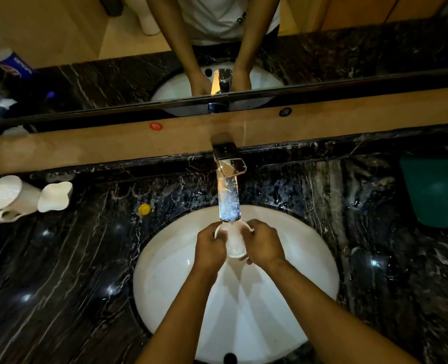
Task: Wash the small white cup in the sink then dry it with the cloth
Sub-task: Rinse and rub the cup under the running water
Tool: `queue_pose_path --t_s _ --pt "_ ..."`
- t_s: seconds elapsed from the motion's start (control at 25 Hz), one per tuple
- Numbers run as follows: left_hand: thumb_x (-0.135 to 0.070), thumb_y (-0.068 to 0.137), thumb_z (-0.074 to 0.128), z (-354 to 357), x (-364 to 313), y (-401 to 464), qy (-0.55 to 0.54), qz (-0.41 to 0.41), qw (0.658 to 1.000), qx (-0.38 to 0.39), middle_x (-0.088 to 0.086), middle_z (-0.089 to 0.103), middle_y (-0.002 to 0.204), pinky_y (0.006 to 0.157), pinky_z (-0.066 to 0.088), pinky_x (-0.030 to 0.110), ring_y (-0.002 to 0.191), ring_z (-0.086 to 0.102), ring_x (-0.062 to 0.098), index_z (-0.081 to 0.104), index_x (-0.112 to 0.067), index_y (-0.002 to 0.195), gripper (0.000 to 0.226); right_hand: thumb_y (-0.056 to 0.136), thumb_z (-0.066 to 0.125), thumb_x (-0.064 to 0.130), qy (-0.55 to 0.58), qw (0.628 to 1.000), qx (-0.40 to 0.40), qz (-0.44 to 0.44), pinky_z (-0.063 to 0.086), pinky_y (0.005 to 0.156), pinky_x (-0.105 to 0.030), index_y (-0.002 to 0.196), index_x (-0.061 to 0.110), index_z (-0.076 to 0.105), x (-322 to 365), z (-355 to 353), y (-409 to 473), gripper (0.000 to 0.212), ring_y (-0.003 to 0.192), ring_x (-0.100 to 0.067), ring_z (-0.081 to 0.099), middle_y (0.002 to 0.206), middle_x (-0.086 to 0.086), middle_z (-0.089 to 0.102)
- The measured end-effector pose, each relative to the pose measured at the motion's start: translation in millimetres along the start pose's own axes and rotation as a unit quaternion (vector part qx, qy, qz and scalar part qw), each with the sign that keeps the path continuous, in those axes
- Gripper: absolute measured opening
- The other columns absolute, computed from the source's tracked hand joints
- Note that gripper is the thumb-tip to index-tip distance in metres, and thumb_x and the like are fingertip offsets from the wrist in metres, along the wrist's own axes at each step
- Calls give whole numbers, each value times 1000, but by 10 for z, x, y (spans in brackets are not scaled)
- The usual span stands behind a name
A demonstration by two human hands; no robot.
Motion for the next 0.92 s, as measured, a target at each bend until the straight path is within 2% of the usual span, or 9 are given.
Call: queue_pose_path --t_s 0.04,0.12,0.2,0.28,0.48,0.6,0.72,0.8,0.92 --pt "2 96 49 -4 -17 -3 20 6 1000 4 -18 77 81 60 54 15 77 72 4 70 -38 90 46 104 50 30 -48 999 8 -14 61 52 -36 115 13 59 44 -3 5 23 61 -26 75 98 -13 75" --pt "-3 95 54 -15 -46 2 73 14 997 11 -7 78 94 69 57 24 84 71 12 72 -35 96 37 101 52 37 -164 985 8 -55 60 66 -38 110 14 56 124 -26 20 24 81 -33 74 98 -14 74" --pt "-9 95 58 -2 -74 39 129 17 991 39 4 77 104 82 59 37 93 71 23 76 -28 105 28 99 54 44 -234 967 5 -96 52 67 -33 103 16 61 210 -61 28 30 87 -34 70 97 -13 75" --pt "-13 95 58 -8 -131 101 168 27 983 65 6 77 104 86 59 42 94 70 25 76 -24 105 24 100 51 44 -231 965 37 -122 53 67 -33 104 17 66 263 -29 45 32 85 -32 70 95 -12 76" --pt "-11 95 56 -97 -247 196 180 32 982 50 5 78 100 83 59 43 94 71 27 77 -19 102 24 102 43 13 -127 973 113 -157 54 83 -34 126 11 62 388 105 13 31 103 -33 68 120 -17 72" --pt "-8 94 56 -73 -190 196 179 14 981 76 7 78 97 83 59 44 92 71 27 78 -17 98 24 101 43 11 -113 971 155 -144 61 73 -37 126 13 63 359 130 5 31 87 -30 73 111 -15 73" --pt "-12 95 58 -15 -174 147 146 3 984 102 4 79 91 80 59 44 89 73 27 78 -24 88 24 105 45 35 -197 965 113 -132 61 74 -39 105 14 69 357 45 68 32 69 -23 73 86 -13 77" --pt "-12 96 57 2 -167 136 138 0 984 109 1 78 89 77 59 42 88 73 25 76 -25 85 26 105 45 41 -226 959 101 -137 59 75 -39 100 14 69 366 22 62 37 65 -21 71 78 -12 76" --pt "-7 95 55 -28 -149 146 144 3 985 98 8 78 90 76 58 39 86 71 25 78 -20 88 27 105 44 18 -217 949 148 -174 60 80 -43 115 7 65 387 123 -5 26 83 -30 74 103 -18 76"
Point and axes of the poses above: each hand's wrist, its own y-axis towards the middle knuckle, its own z-axis out of the palm, x = y × z, the point moved 10 cm from there along y, towards the middle knuckle
